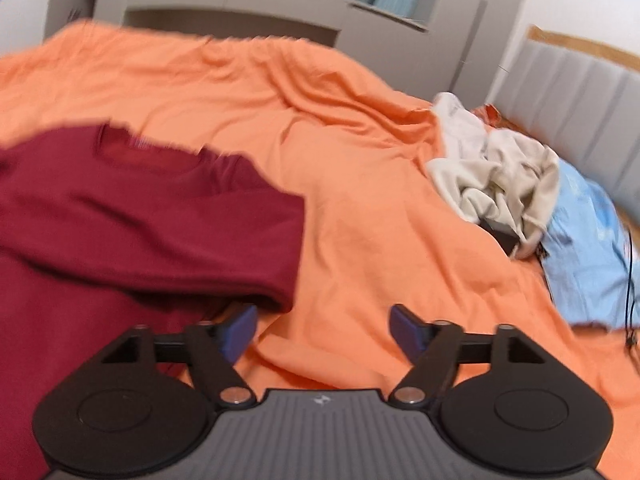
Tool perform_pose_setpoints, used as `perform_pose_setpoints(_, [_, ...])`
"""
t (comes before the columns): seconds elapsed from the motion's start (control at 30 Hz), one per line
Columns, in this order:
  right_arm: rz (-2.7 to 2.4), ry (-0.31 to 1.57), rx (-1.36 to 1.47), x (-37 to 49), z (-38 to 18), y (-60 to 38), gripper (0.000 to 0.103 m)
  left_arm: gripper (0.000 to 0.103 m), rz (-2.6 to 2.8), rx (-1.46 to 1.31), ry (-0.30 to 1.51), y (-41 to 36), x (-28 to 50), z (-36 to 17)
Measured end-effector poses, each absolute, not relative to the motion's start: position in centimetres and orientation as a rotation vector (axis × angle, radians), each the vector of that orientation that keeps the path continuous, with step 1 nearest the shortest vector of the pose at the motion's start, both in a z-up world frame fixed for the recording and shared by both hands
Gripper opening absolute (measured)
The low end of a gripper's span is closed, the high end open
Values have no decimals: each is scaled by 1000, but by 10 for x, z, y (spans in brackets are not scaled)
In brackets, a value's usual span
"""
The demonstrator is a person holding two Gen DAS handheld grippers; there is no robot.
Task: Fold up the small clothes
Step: 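Open the right gripper and withdraw it from the folded sleeve, then grasp the cuff of the other sleeve with the left gripper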
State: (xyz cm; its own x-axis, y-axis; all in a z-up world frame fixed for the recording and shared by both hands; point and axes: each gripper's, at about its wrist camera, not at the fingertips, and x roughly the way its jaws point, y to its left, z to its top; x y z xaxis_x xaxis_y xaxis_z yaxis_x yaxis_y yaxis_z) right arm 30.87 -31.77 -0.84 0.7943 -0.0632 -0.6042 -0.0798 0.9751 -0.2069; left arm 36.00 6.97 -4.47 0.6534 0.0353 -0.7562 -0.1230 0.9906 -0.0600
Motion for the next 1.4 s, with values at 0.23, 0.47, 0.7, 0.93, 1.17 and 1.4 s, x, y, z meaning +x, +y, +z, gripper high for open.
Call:
perform_pose_setpoints(0.23, [159,590,177,354,-8,-347,86,102,78,-155,845,75,357,-46])
perform_pose_setpoints(0.47, [156,604,142,422,-31,-333,72,102,77,-156,840,75,356,-46])
perform_pose_setpoints(0.7, [143,688,276,449,-55,-346,23,102,77,-150,848,75,357,-46])
perform_pose_setpoints(0.93, [27,614,286,437,-34,-361,6,102,73,-142,847,74,357,-46])
perform_pose_setpoints(1.17, [0,668,199,442,-52,-354,7,102,69,-140,821,73,356,-42])
perform_pose_setpoints(1.4, [-33,652,157,426,-45,-353,45,102,78,-115,846,71,357,-44])
